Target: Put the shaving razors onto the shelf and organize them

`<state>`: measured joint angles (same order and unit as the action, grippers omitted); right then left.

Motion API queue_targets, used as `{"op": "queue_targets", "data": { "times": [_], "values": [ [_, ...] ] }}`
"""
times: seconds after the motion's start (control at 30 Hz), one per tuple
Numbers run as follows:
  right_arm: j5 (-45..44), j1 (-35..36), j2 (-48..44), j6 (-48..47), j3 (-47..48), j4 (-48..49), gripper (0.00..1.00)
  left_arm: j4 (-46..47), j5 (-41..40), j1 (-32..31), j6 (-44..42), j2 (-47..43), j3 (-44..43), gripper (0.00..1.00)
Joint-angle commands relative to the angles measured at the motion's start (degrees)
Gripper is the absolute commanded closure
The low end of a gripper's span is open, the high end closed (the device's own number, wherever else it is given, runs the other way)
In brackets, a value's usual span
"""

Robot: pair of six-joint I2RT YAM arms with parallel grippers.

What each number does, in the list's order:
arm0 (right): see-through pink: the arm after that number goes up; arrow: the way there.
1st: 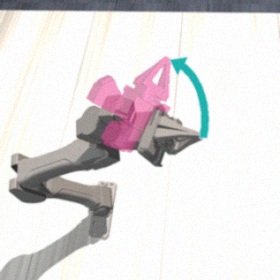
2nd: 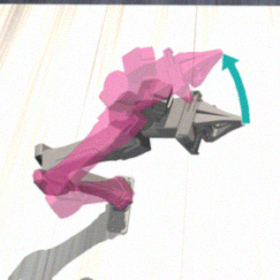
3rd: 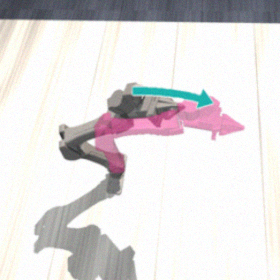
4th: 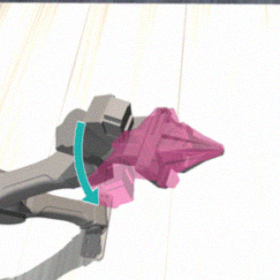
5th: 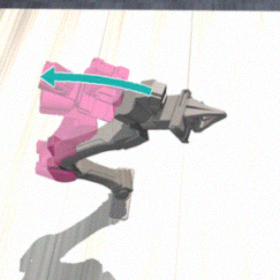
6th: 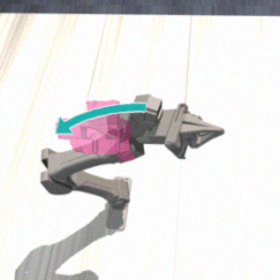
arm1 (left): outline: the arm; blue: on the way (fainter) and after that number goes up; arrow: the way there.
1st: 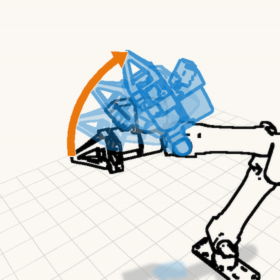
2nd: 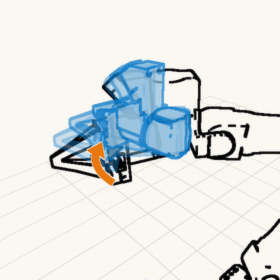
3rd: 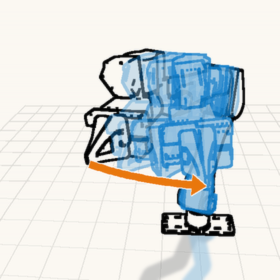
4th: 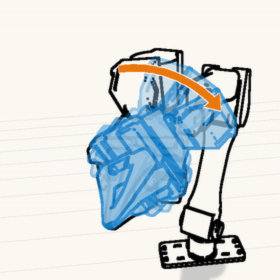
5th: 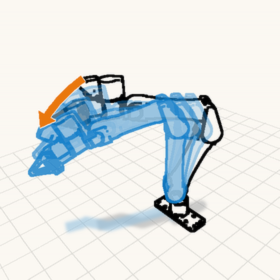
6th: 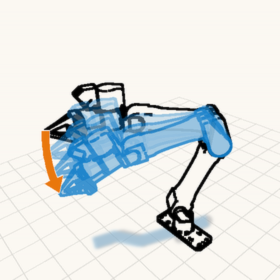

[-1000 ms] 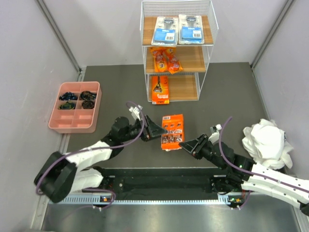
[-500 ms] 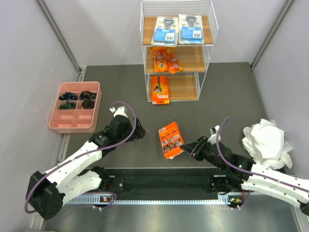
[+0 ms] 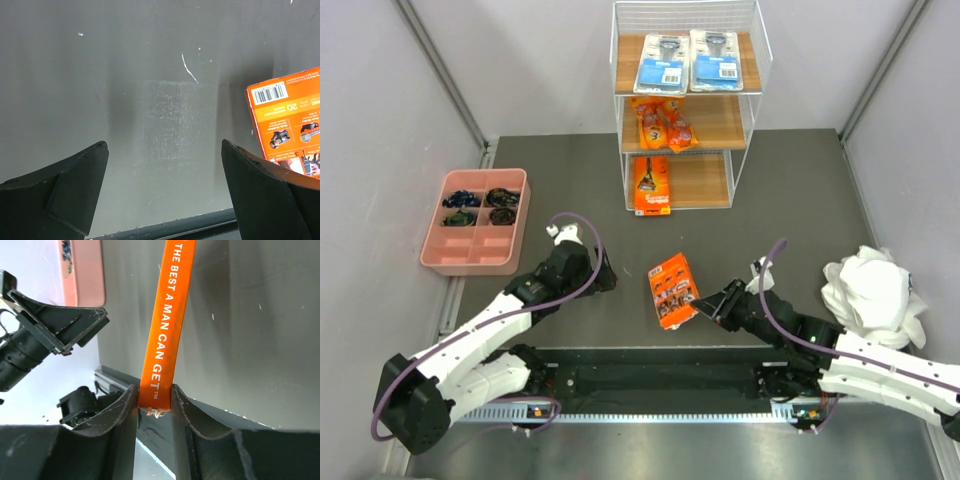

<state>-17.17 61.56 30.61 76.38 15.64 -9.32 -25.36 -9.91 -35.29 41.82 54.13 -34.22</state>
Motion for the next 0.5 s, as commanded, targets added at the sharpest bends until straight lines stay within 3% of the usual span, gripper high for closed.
{"op": "queue_targets", "data": {
  "times": [0.0,0.13,0.47],
  "values": [
    [1.25,-0.39,4.97,-3.86,6.85,4.75,1.0,-0.74,-0.63,0.13,-0.69,-1.22,0.82,0.01],
    [4.24,-1.61,9.72,-5.8,9.85,8.0,1.0,-0.65,-0.2,0.13,-0.6,-1.31,1.0,0.01],
    [16.99,-12.42,18.43,-8.35,13.37,19.24,1.0,-1.44,-0.55,0.13,-0.43,-2.62,0.91,0.01]
  ]
}}
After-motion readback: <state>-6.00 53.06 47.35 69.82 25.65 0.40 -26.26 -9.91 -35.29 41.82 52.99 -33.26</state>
